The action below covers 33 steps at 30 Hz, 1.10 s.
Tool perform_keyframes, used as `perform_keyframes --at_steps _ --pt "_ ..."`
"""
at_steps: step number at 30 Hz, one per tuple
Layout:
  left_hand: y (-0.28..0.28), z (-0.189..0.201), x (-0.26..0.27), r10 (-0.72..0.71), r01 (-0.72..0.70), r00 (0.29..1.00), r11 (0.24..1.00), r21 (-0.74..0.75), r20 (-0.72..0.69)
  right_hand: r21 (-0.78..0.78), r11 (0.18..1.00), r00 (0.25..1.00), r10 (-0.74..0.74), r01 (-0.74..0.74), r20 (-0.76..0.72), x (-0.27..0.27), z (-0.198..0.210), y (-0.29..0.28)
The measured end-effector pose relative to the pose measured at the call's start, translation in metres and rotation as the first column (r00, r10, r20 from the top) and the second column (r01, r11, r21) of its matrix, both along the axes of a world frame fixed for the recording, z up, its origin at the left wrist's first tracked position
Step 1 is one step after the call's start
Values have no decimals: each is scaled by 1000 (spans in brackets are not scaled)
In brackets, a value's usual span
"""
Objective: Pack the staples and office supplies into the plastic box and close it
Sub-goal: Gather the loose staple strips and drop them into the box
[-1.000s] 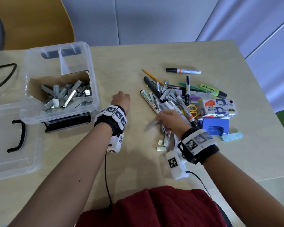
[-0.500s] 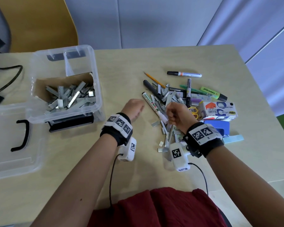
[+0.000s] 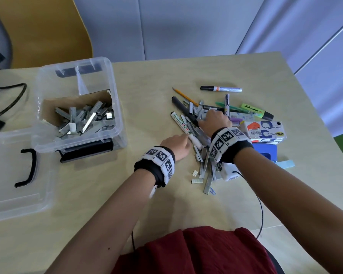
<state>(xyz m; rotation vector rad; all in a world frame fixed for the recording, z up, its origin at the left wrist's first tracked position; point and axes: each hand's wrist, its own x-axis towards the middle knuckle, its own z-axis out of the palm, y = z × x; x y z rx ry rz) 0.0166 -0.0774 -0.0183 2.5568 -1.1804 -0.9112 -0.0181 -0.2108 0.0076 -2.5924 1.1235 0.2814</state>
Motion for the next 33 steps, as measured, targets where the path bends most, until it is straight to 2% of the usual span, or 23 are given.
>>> perform_keyframes --at_steps 1,2,3,4,5,6,7,8,9,10,11,12,13,14,15,17,18,19,21,25,27,33 --pt "1 2 2 99 -107 986 993 -55 -134 32 999 1000 1 -2 8 0 -1 -3" --pt "2 3 4 180 -217 944 970 -109 -278 96 995 999 -11 7 41 -1 -1 -7" --pt "4 3 8 234 -339 864 925 -173 -445 190 981 994 -42 22 99 -3 -1 -10" --pt "7 5 12 283 -507 716 840 -196 -638 320 947 977 -108 44 185 -5 1 -12" --pt "9 10 13 299 -663 535 728 -173 -790 481 874 937 -221 67 272 -9 3 -13" --pt "11 13 15 289 -756 399 640 -135 -870 660 747 872 -370 73 321 -14 7 -12" --pt "11 15 16 257 -791 335 600 -122 -907 821 569 794 -522 51 312 -20 11 -10" --pt "11 17 16 229 -800 310 587 -123 -923 927 375 726 -637 -1 259 -25 15 -8" --pt "10 18 15 194 -806 293 577 -132 -936 973 221 685 -700 -58 200 -31 19 -6" --pt "11 20 13 162 -817 264 561 -131 -951 986 133 663 -729 -104 168 -36 23 -5" --pt "11 22 12 129 -833 230 539 -127 -965 986 99 656 -737 -135 164 -40 25 -5" --pt "10 22 12 99 -852 190 511 -114 -977 984 106 660 -730 -146 177 -44 26 -5" --pt "10 22 11 94 -866 164 491 -97 -982 979 159 673 -710 -132 206 -46 25 -6" --pt "8 21 11 146 -863 190 497 -94 -971 959 266 702 -666 -93 253 -48 23 -6" --pt "6 19 8 247 -832 292 542 -118 -924 900 434 754 -578 -42 314 -50 20 -6" --pt "1 16 4 432 -678 608 719 -153 -667 611 792 893 -277 3 355 -53 13 -4" --pt "-1 14 0 440 -577 739 804 -143 -510 454 891 943 -134 -20 304 -54 10 -2" --pt "-2 13 -4 408 -486 823 866 -116 -396 339 939 975 -26 -52 220 -56 8 1" --pt "-3 11 -11 309 -331 914 943 -44 -263 221 970 995 91 -97 38 -61 5 8" --pt "-9 8 -22 193 -188 975 981 57 -113 156 980 977 148 -124 -155 -67 4 22" --pt "-12 6 -27 133 -129 991 986 107 -28 156 976 959 182 -150 -216 -70 4 27" --pt "-11 16 -31 36 -46 997 986 158 67 191 968 943 208 -161 -259 -76 8 35"
